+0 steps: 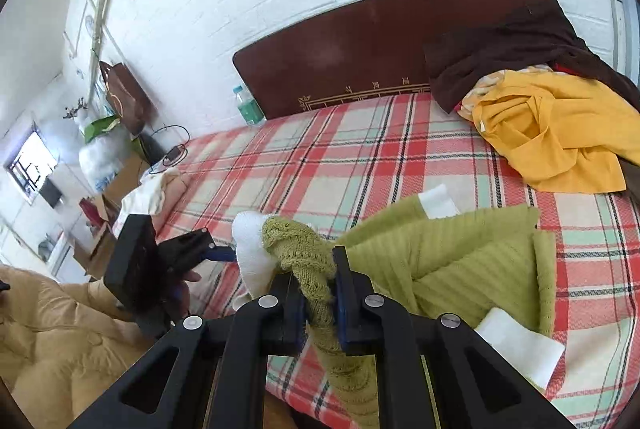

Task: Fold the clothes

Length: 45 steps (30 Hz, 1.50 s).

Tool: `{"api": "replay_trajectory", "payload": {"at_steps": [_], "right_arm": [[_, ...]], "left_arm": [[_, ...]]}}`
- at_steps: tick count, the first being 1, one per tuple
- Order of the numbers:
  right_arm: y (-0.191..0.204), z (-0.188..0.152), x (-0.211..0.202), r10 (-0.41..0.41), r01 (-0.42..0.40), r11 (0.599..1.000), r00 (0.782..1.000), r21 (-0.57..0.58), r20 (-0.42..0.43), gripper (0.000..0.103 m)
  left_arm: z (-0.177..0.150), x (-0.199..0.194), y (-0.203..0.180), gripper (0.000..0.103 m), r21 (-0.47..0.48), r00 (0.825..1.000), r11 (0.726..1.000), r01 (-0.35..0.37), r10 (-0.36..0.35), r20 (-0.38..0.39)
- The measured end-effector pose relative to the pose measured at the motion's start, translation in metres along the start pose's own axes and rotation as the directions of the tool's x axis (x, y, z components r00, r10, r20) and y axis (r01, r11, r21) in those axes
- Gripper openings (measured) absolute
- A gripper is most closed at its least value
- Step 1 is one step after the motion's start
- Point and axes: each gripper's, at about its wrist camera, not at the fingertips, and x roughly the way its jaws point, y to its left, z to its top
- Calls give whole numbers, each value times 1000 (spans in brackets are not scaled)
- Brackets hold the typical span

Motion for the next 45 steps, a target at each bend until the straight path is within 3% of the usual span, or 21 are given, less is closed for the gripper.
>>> {"api": "replay_trajectory", "payload": {"at_steps": [4,5,7,9,10,15,20,23,28,33,37,39,42,44,45], "right_arm": [[6,5,-3,22,-22,1000,999,-12,24,10],[8,5,-4,25,-25,1000,999,-17,29,10],[12,6,-8,26,-25,999,999,-25,43,10],[15,6,-13,23,-21,999,998,-26,60,10],[15,6,-14,20,-19,1000,998,-25,66,10],[24,10,-25,24,-20,999,993,-32,120,10],[51,34,-54,42,-18,995,968,-100,246,10],[73,51,-78,81,-29,987,938,-157,337,10],[118,74,-109,156,-37,964,881,-263,446,10],[149,93,-119,223,-75,947,852,-312,474,10],[173,101,-117,303,-126,919,833,-374,463,10],[180,108,-105,329,-147,907,831,-394,447,10],[185,121,-78,356,-184,898,836,-399,417,10],[177,137,-42,350,-209,907,857,-364,379,10],[172,145,-19,326,-204,918,877,-340,352,12]], "left_arm": [[8,23,4,92,10,999,999,-33,33,-26],[9,29,5,86,18,998,999,-46,46,-36],[11,43,9,64,25,995,997,-69,71,-73],[13,54,17,22,6,990,996,-89,89,-106],[14,57,25,16,-24,989,995,-96,92,-116],[33,29,58,8,-138,993,983,-120,116,-38],[64,-34,87,8,-218,978,963,-155,181,105],[83,-97,100,8,-229,949,958,-174,225,221],[102,-183,98,8,-210,895,943,-259,316,315],[104,-257,94,8,-232,837,907,-351,416,356],[102,-302,89,8,-252,785,858,-447,512,350],[102,-311,93,8,-265,767,832,-488,553,325],[100,-304,121,8,-295,771,802,-519,588,242],[95,-279,152,8,-321,793,789,-525,590,153],[89,-261,171,8,-340,813,787,-515,574,100]]}}
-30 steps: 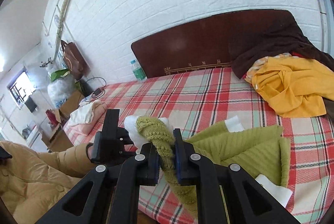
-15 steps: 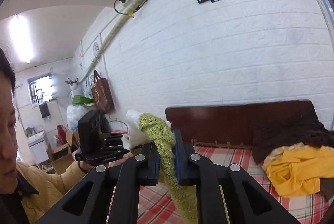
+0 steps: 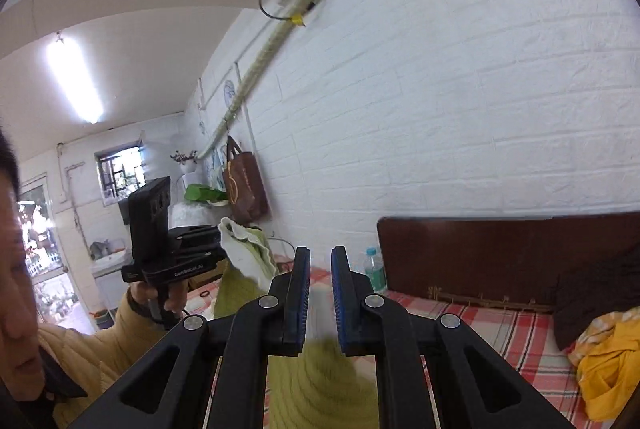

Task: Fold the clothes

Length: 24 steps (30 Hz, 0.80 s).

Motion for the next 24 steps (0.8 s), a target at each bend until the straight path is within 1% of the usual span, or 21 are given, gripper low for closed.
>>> {"api": "replay_trajectory", "payload": {"at_steps": [1,2,3,4,5,6,7,8,9,10,11,13,14,15,16,18,19,21,22,23,24], "right_arm": [[-14,-8,23,2,0,1000,999,27,-52,16],[-29,-21,46,-2,9,998,994,58,-112,26],[-44,-36,68,-38,54,995,984,87,-172,30],[-59,-53,90,-72,101,989,968,108,-239,42],[-73,-75,108,-95,138,983,946,120,-311,51],[-85,-100,124,-98,157,979,921,130,-378,52],[-97,-126,138,-91,170,975,893,144,-441,61],[-107,-154,149,-68,176,969,861,171,-503,71],[-117,-183,158,-45,191,960,826,203,-562,72],[-123,-208,165,-27,209,950,794,232,-608,72],[-127,-229,170,-1,217,941,770,261,-637,72],[-124,-259,175,66,197,925,757,324,-650,72],[-123,-274,178,100,188,916,750,355,-654,72],[-120,-284,181,119,177,913,748,369,-653,72],[-113,-284,183,114,161,922,756,353,-645,74],[-100,-286,188,104,136,938,768,320,-632,74],[-95,-287,191,95,134,943,767,303,-634,74],[-85,-288,196,74,131,954,766,269,-638,74],[-82,-288,198,61,134,958,765,252,-641,74],[-78,-287,199,46,139,962,764,234,-644,55],[-75,-285,198,29,146,966,760,214,-649,30]], "left_arm": [[-11,31,7,8,-18,997,1000,-1,0,-72],[-24,64,13,8,-33,989,999,-7,2,-147],[-40,94,19,8,-42,978,999,-25,16,-209],[-61,124,23,8,-48,961,998,-38,23,-276],[-85,154,28,8,-54,938,997,-47,26,-346],[-109,181,32,8,-62,913,997,-50,21,-407],[-133,194,32,8,-68,894,997,-45,9,-449],[-149,202,33,8,-75,880,996,-42,1,-474],[-163,209,35,8,-83,868,996,-42,-5,-496],[-175,213,39,8,-100,861,994,-32,-23,-509],[-179,214,46,8,-126,858,992,-21,-47,-511],[-179,211,59,8,-174,860,985,2,-91,-502],[-175,206,64,8,-190,863,982,16,-109,-493],[-175,203,68,10,-198,868,980,21,-117,-483],[-177,201,71,11,-203,871,979,30,-125,-475],[-183,200,75,17,-208,868,977,50,-146,-474],[-187,201,75,19,-205,864,977,55,-150,-481],[-195,205,74,31,-203,853,977,65,-160,-497],[-199,207,73,35,-203,847,977,71,-166,-505],[-202,209,72,41,-206,843,976,76,-173,-509],[-205,210,72,41,-210,843,974,81,-179,-507]]}}
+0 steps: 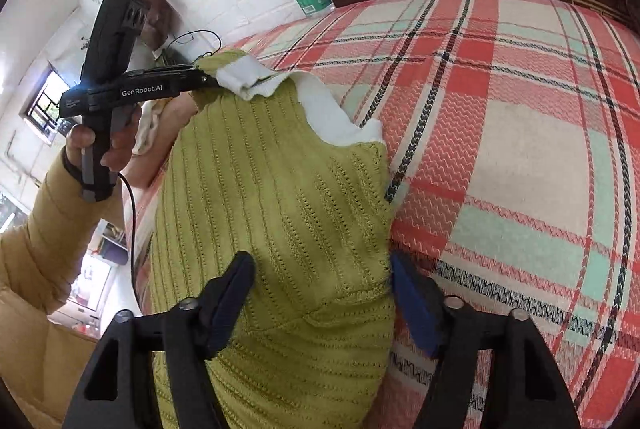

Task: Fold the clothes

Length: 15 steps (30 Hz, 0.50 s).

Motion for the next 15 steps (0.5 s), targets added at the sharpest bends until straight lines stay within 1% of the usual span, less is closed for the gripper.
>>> {"api": "replay_trajectory", "payload": {"at_steps": [1,3,4,5,6,8,9,11,13,15], "right_arm": [[4,0,-2,-18,18,1000,1000,-10,-1,15],[11,0,-6,-55,54,998,999,-31,-2,15],[14,1,-12,-66,66,997,998,-35,8,14],[15,4,-23,-67,68,997,997,-29,36,14],[17,8,-35,-75,77,997,995,-30,67,14],[22,18,-66,-122,131,990,982,-53,145,14],[23,26,-80,-167,182,981,969,-66,184,14],[19,45,-103,-259,285,956,933,-74,248,14],[13,62,-121,-353,391,917,888,-82,295,14],[-4,84,-130,-453,493,868,833,-55,319,14]], "left_arm": [[-1,2,0,41,2,1000,1000,7,-7,-2],[-2,2,-1,40,0,1000,1000,2,-2,7],[-3,1,-2,37,-3,1000,1000,7,-7,17],[-2,-2,-2,23,-3,1000,1000,11,-10,25],[-1,-5,-3,17,-2,999,1000,13,-13,32],[6,-11,-5,17,-1,998,1000,4,-4,57],[11,-15,-5,17,-6,997,1000,5,-5,72],[27,-23,-2,16,-33,993,998,47,-43,110],[47,-30,2,16,-68,985,994,81,-70,155],[64,-32,5,16,-95,980,991,93,-75,186]]}}
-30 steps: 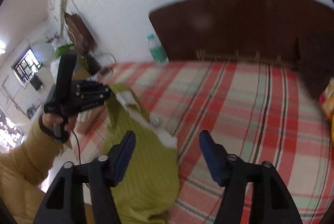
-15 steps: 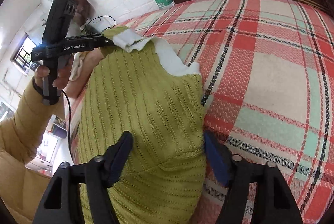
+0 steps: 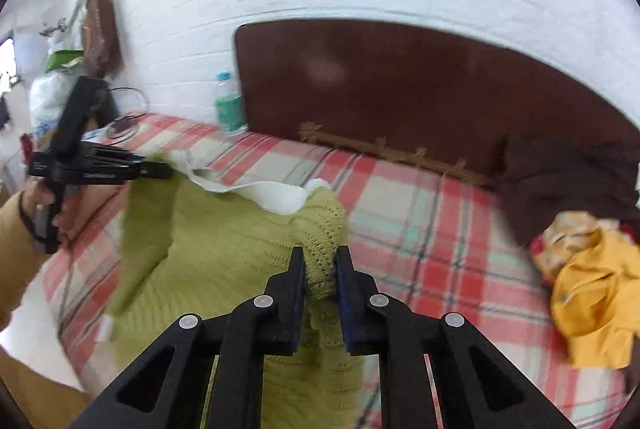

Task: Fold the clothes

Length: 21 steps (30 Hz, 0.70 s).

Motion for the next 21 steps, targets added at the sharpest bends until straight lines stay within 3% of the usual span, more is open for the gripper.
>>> {"api": "replay_trajectory", "payload": {"at_steps": [5,7,9,10,11,12,14,15,16,18,21], "right_arm": [[-41,33,56,-195,195,981,981,-10,-25,13],[-54,26,81,-172,177,983,981,54,-85,14],[-66,20,105,-144,162,980,979,119,-144,25],[-70,15,113,-124,149,978,979,149,-161,37],[-69,5,111,-89,116,978,983,172,-158,39],[-67,-4,106,-40,69,980,987,188,-154,39],[-63,-27,91,65,-30,974,987,224,-150,52],[-60,-40,82,119,-81,967,982,243,-148,58],[-58,-53,73,177,-135,955,974,262,-143,65],[-53,-83,54,288,-238,921,949,308,-129,72],[-36,-120,32,386,-322,880,913,350,-130,79]], "left_arm": [[34,29,7,16,-70,999,997,-41,42,13],[35,52,17,17,-100,997,992,-75,73,-24],[27,76,34,17,-169,993,982,-87,73,-89],[19,84,46,18,-206,992,975,-80,57,-116],[10,86,56,24,-238,990,968,-80,49,-133],[0,83,64,44,-268,990,960,-80,45,-133],[-21,71,81,57,-326,992,943,-73,35,-121],[-31,62,86,59,-330,994,942,-60,25,-108],[-43,52,88,60,-314,994,948,-50,17,-105],[-62,33,83,72,-283,994,959,-32,0,-113],[-94,11,67,79,-237,992,971,18,-47,-119]]}}
